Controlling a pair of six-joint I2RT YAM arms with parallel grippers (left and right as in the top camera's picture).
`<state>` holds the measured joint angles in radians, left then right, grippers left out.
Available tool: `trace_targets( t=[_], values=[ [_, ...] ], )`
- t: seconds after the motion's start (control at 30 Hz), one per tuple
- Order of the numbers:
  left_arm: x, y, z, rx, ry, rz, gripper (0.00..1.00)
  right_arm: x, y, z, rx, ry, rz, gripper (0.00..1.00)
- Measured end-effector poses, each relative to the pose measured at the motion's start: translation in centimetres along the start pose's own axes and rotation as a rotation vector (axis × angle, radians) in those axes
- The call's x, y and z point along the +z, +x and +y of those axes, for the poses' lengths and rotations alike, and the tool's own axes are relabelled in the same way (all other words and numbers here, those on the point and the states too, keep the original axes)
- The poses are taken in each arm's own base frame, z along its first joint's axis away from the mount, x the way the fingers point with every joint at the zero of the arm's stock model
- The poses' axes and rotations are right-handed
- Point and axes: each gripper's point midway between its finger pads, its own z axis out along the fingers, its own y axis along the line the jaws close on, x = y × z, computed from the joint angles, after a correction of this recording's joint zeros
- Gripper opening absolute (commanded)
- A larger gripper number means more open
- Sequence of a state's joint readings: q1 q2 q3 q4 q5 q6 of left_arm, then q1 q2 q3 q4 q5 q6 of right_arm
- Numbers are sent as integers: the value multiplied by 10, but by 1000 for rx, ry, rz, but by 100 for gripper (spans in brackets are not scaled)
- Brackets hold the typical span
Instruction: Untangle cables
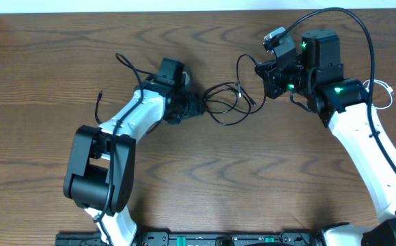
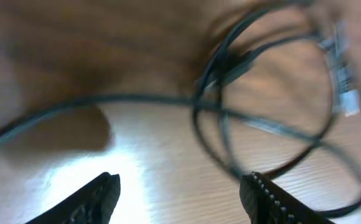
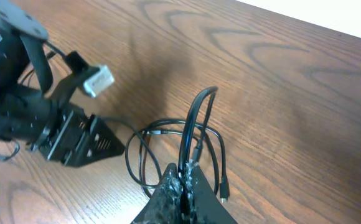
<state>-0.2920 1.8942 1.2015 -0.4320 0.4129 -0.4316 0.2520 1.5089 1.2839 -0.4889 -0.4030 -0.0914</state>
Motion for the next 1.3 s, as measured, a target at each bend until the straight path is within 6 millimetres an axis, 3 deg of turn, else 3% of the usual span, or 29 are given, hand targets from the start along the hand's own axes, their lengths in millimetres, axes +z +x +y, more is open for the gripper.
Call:
trace_targets(
  t=[0.23, 0.33, 0.7, 0.9, 1.07, 1.13, 1.23, 1.3],
  values=[
    [-10, -40, -22, -32, 131, -135, 65, 0, 0, 0, 0, 0, -1, 1],
    [-11, -47, -25, -84, 128, -170, 65, 0, 0, 0, 0, 0, 0, 1],
    [6, -35, -48, -145, 81, -201, 59, 0, 0, 0, 0, 0, 0, 1],
    [29, -30, -33, -181, 38, -171, 59, 0, 1, 0, 2, 0, 5, 1],
    [36, -24, -25, -200, 8, -148, 58, 0, 1, 0, 2, 0, 5, 1],
    [36, -24, -25, -201, 8, -149, 52, 0, 1, 0, 2, 0, 5, 1],
    [35, -24, -23, -201, -1, -151, 20, 0, 1, 0, 3, -1, 6, 1],
    [35, -24, -20, -209, -19, -158, 8, 0, 2, 0, 4, -1, 8, 1]
  ],
)
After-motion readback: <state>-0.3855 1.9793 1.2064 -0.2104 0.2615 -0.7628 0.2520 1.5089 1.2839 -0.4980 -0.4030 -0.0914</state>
